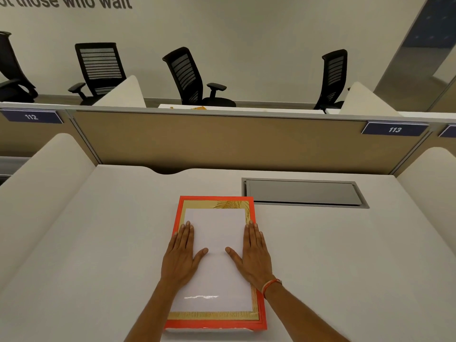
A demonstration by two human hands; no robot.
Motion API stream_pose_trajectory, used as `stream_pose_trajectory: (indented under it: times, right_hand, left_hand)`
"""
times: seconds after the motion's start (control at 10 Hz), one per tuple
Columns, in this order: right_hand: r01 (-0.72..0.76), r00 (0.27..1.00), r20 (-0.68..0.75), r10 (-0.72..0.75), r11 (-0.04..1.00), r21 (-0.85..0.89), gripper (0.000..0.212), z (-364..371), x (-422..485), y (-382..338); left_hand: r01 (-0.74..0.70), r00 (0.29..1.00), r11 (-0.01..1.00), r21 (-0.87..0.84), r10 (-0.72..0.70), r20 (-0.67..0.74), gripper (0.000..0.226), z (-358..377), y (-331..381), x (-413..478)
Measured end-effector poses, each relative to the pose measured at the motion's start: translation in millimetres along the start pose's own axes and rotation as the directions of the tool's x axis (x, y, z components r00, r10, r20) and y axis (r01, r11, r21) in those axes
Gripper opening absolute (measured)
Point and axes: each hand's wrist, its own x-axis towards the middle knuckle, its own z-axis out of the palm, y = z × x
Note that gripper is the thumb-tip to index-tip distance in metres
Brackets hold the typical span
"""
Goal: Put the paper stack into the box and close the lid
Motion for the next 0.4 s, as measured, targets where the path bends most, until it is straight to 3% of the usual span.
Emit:
stream_pose_trajectory:
  times: [0.4]
  right_hand:
    - [-0.001,0.997,0.074,-0.002,0.999,0.042,0.108,-5.2,-1.2,3.1]
  left_hand:
    - [0.036,0.998,0.999,-0.036,-0.034,0.052,0.098,-3.3,7.7,0.6]
